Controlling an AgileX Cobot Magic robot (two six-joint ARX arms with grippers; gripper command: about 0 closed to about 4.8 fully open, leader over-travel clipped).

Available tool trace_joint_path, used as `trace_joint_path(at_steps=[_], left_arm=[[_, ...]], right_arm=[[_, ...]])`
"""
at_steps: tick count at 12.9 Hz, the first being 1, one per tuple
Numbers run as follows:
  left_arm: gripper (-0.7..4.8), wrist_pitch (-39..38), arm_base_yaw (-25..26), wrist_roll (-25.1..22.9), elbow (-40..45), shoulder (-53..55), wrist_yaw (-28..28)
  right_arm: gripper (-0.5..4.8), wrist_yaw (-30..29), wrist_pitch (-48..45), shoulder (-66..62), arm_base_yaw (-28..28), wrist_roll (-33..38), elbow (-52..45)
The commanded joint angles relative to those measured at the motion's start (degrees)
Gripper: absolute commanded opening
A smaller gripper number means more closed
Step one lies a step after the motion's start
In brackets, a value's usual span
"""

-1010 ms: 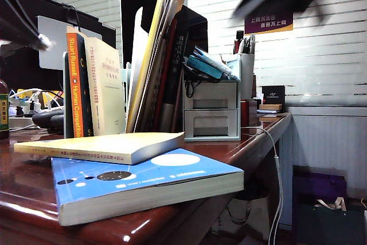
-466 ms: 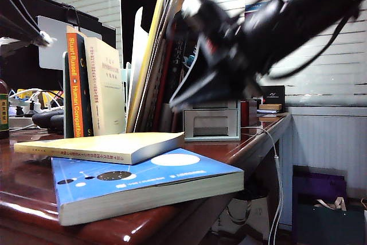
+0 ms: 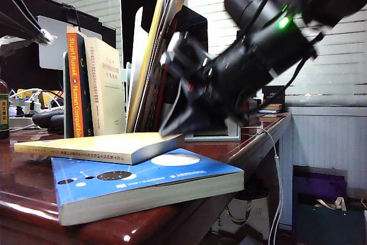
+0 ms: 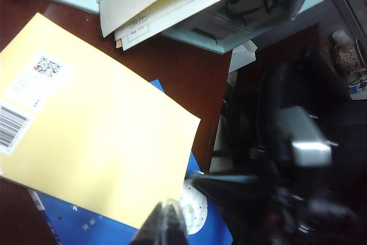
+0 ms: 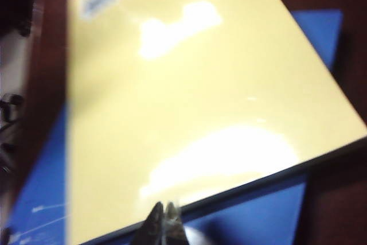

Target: Pick up the blue book and put it on the bookshelf.

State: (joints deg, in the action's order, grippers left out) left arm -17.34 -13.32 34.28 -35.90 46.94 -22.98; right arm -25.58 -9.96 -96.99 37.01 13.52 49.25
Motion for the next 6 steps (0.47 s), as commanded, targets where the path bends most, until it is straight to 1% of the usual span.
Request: trace_joint_path(at_steps=[1,2,3,6], left_arm=[[-0.05,1.53,0.00,-0.39,-0.39,-0.15,-0.17],[-0.05,1.81,0.00,-0.39,-0.39,-0.15,-0.15],[-0.05,2.08,0.00,-0.39,-0.39,-0.15,-0.17],[-0.05,2.91,0.00,-0.37,-0.39,-0.15,-0.17]], right_arm=[[-0.02,3.58,2.01,-1.66,0.17,0.22,2.38],[-0.02,5.84,2.43,-1.66,0.17,0.22,2.38],[-0.01,6.58,2.47,-1.68,0.15,0.20,2.38],[-0.01,6.27,2.36,-2.08,0.11,0.22,2.47]])
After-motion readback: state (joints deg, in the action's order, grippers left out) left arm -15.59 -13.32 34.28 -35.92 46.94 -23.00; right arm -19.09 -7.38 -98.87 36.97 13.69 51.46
